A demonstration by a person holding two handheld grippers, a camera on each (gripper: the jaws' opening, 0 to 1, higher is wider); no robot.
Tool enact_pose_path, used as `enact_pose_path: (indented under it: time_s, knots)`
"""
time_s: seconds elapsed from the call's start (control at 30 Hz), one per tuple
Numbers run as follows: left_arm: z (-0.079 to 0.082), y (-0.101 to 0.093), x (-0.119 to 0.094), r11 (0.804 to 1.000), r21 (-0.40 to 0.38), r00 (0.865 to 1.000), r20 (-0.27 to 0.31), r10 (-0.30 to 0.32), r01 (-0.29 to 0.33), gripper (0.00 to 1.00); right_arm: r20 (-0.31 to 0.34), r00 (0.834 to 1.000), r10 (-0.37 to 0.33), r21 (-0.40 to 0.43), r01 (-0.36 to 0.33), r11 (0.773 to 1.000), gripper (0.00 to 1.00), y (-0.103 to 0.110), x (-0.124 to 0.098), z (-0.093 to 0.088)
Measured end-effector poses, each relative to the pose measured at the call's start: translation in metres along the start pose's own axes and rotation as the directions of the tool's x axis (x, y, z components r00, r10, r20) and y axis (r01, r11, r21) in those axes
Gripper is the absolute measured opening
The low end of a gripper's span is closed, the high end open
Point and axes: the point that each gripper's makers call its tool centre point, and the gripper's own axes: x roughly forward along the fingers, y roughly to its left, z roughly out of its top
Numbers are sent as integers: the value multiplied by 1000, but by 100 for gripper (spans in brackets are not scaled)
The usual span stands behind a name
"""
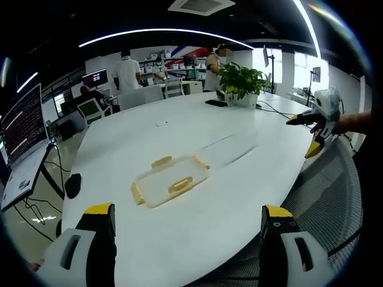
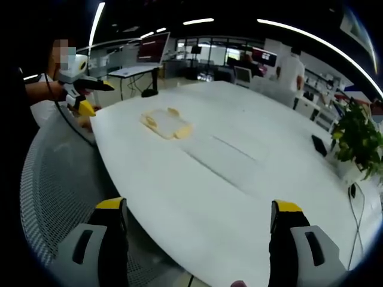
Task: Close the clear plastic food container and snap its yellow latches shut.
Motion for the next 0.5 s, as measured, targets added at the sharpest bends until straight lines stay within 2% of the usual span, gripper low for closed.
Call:
enact_pose_path:
  time_s: [0.5]
  knots:
    - [1,-1,0,1000,6,1000,-5,-5,5,99,-3,1000,-1,9,1,1000,98,-1,-2,-1]
